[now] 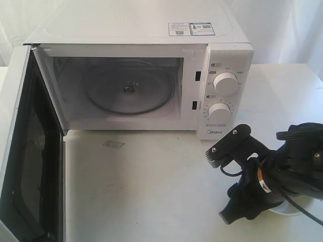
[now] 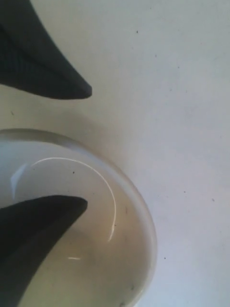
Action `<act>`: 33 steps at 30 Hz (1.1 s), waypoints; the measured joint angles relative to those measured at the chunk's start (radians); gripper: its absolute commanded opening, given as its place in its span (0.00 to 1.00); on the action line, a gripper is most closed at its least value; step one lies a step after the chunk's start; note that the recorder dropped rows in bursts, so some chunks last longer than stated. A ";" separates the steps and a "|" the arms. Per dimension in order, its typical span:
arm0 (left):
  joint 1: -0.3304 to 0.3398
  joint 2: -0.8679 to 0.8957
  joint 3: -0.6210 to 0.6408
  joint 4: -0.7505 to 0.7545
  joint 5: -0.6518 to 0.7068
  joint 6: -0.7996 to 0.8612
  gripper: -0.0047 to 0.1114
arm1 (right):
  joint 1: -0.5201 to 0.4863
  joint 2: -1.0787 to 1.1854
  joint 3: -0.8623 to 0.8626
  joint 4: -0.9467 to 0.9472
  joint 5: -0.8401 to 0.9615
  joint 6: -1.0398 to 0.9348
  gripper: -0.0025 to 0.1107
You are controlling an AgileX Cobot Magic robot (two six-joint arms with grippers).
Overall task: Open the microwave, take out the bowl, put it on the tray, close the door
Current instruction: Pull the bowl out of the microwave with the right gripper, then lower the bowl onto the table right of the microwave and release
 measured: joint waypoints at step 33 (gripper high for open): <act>0.000 0.000 0.000 0.000 0.000 0.000 0.04 | 0.000 -0.947 -0.004 0.474 -0.149 -0.209 0.04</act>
